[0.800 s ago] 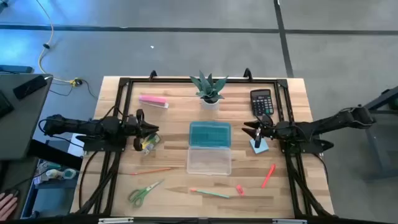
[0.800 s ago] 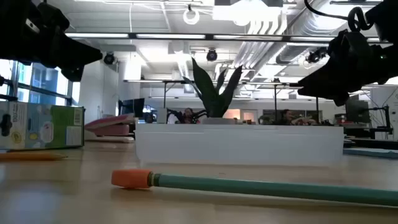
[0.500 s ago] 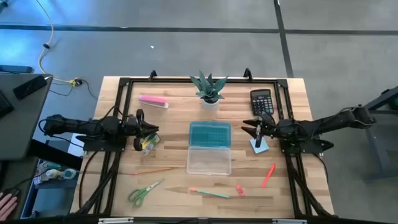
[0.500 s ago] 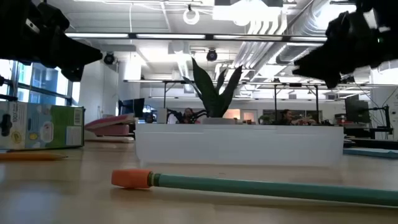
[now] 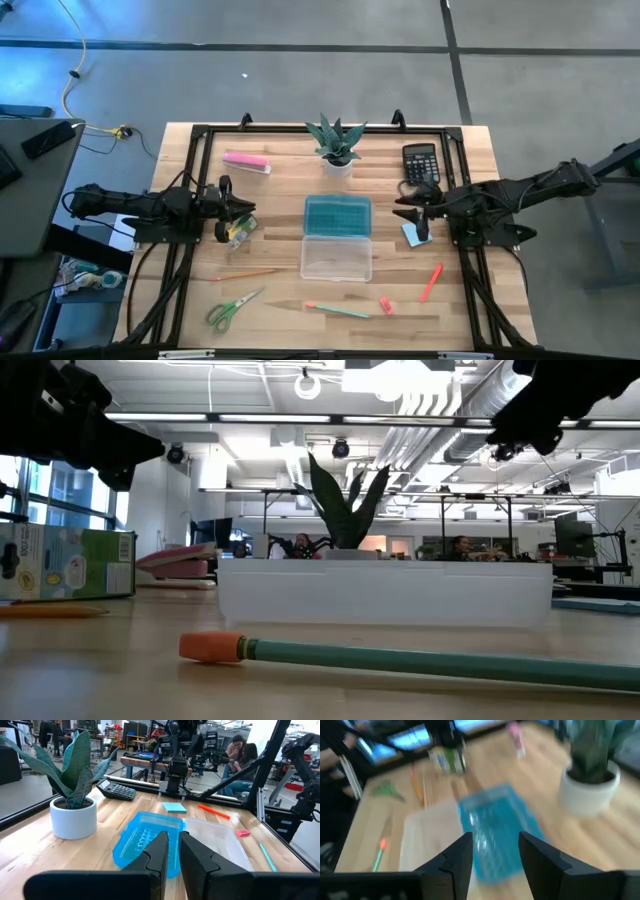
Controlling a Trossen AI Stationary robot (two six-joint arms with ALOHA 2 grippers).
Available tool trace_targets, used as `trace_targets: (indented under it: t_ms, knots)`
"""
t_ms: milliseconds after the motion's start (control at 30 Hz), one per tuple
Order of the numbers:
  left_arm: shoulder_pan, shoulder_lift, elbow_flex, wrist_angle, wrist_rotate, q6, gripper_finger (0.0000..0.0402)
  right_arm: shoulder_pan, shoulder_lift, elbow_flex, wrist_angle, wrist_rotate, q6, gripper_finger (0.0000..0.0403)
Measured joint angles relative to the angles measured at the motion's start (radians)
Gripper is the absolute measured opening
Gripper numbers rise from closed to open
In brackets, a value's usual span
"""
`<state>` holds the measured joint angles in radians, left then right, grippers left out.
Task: Pack school essentials
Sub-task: Put the pink eraser into the blue supply box
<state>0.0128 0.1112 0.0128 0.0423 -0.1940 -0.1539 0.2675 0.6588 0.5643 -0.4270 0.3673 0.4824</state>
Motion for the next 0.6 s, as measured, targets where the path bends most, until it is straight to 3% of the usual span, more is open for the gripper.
trace_targets:
  t_ms: [233, 600]
  knots:
    - [0.000, 0.000, 0.000, 0.000, 0.000, 0.000, 0.0035, 0.094, 0.160, 0.166, -0.235, -0.087, 0.230, 0.0142]
    - [0.000, 0.000, 0.000, 0.009, -0.023, 0.000, 0.0035, 0.219, 0.427, 0.379, -0.514, -0.134, 0.588, 0.0142]
